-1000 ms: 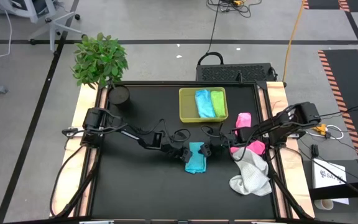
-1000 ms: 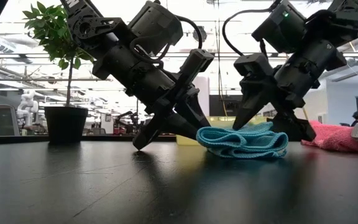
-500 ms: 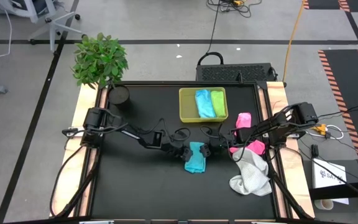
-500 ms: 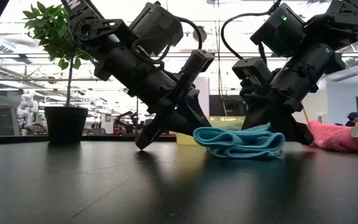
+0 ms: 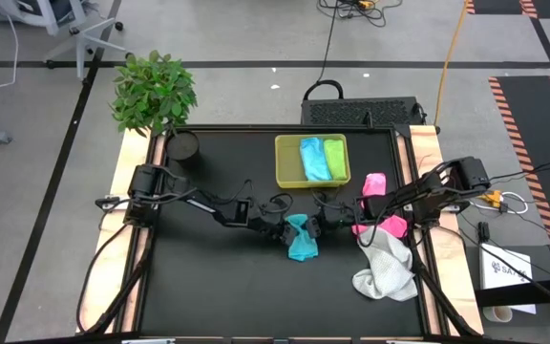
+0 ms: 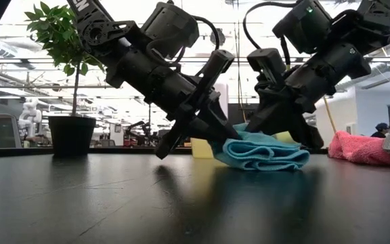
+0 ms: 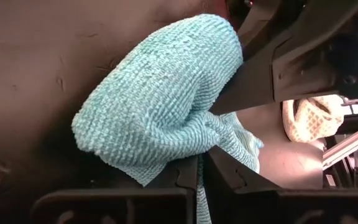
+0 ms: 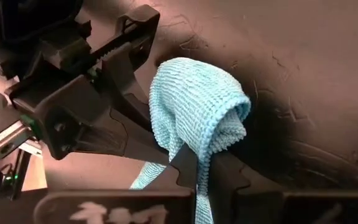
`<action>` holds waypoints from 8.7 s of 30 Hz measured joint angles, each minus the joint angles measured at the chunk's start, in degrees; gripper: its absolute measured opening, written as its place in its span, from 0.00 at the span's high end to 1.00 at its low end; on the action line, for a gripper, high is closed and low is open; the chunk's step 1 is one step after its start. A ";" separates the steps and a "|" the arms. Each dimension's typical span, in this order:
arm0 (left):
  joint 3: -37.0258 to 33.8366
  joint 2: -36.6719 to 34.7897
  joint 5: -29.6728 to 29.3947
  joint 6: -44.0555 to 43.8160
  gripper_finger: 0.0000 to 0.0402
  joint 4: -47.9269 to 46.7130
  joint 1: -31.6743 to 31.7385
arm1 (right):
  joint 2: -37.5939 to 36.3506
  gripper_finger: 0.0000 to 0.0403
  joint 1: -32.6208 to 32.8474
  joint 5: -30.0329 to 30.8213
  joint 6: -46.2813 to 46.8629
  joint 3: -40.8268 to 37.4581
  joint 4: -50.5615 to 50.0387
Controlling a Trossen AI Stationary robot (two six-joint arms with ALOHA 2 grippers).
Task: Fold microfiber towels
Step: Put the blue microfiber cloth into the bin
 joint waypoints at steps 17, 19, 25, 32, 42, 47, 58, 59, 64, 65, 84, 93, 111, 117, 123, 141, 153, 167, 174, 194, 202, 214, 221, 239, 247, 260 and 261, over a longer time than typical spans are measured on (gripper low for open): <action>10.80 -5.43 1.53 13.39 0.97 -19.06 6.52 | -11.02 0.99 -7.18 0.84 -7.58 0.11 -3.47; 14.58 -6.69 0.67 17.30 0.97 -26.25 8.29 | -12.10 0.99 -8.67 1.28 -9.21 0.22 -3.06; 24.08 -7.30 0.64 25.14 0.99 -38.93 13.58 | -13.87 0.99 -14.79 1.96 -17.37 3.53 -3.86; 27.12 -7.37 -0.26 26.77 0.97 -41.30 19.10 | -13.68 1.00 -23.41 -2.11 -22.95 6.07 -4.09; 26.44 -6.97 -1.69 27.63 0.95 -43.89 23.31 | -5.82 1.00 -29.23 -7.54 -23.68 6.01 0.94; 24.00 -6.93 -1.93 25.26 0.98 -41.48 23.97 | -2.77 1.00 -31.23 -9.32 -24.65 5.99 6.01; 19.50 -6.93 -0.17 20.90 0.90 -33.65 24.76 | -2.54 1.00 -34.19 -9.40 -27.13 5.99 6.08; 19.37 -6.93 -0.17 20.89 0.90 -33.66 24.72 | -2.54 1.00 -34.32 -9.40 -27.23 5.99 5.57; 19.39 -6.09 0.00 20.48 0.90 -32.41 24.72 | -2.34 1.00 -34.38 -9.23 -27.25 5.99 5.24; 19.30 -5.83 0.30 19.87 0.90 -32.67 24.72 | -2.34 1.00 -34.38 -9.23 -27.25 5.99 4.99; 19.37 -2.51 4.54 25.73 0.89 -33.21 25.06 | -2.34 0.99 -35.81 -9.05 -30.25 5.99 0.72; 19.38 -2.60 3.19 25.89 0.71 -33.84 26.12 | 0.68 0.99 -36.56 -9.05 -31.47 5.99 2.00; 19.78 -3.23 2.89 25.84 0.41 -37.55 25.20 | 10.62 0.99 -41.48 -12.33 -30.06 5.97 14.73; 21.61 -4.58 3.84 25.86 0.41 -36.91 23.04 | 10.62 0.99 -41.48 -13.92 -34.61 5.97 13.94; 21.97 -9.10 1.34 26.86 0.41 -36.80 19.70 | 10.62 0.89 -41.48 -13.99 -37.57 5.97 14.08; 18.23 -16.22 -16.89 20.16 0.41 -58.00 15.72 | -4.44 0.67 -37.97 -12.25 -46.61 6.01 -1.30; 9.90 -16.28 -16.63 16.89 0.41 -54.41 18.33 | -4.81 0.98 -28.14 -12.28 -51.40 18.27 -20.41; 9.94 -16.31 -10.81 24.96 0.41 -55.61 23.62 | 15.18 1.00 -30.05 -13.96 -57.10 43.62 -43.54; 9.94 -16.31 -10.62 27.11 0.41 -63.69 25.18 | 20.69 1.00 -29.18 -14.42 -57.04 46.56 -46.22; 9.97 -16.31 -10.91 20.09 0.41 -60.81 27.08 | 16.36 1.00 -29.11 -12.22 -70.66 46.45 -66.43; 9.97 -16.31 -10.93 18.72 0.41 -60.67 27.15 | 11.57 1.00 -30.77 -9.25 -74.68 46.51 -57.92; 9.97 -16.31 -10.95 17.10 0.41 -60.74 27.15 | 19.61 1.00 -36.83 -9.27 -76.73 46.45 -50.53; 9.97 -16.31 -10.95 16.55 0.41 -60.76 26.80 | 22.41 1.00 -40.10 -7.65 -79.87 46.45 -47.36; 9.97 -16.31 -11.13 16.38 0.41 -60.74 27.00 | 15.72 1.00 -35.41 -15.54 -79.76 45.15 -58.70; 9.97 -16.31 -11.17 16.13 0.41 -60.74 27.00 | 15.91 1.00 -33.90 -15.35 -81.16 38.96 -51.79; 9.97 -16.31 -11.23 15.67 0.41 -60.72 27.00 | 12.13 1.00 -33.92 -13.82 -82.06 37.68 -55.37; 9.97 -16.31 -11.23 15.67 0.41 -60.74 27.00 | 11.29 1.00 -33.92 -13.83 -82.02 37.68 -54.58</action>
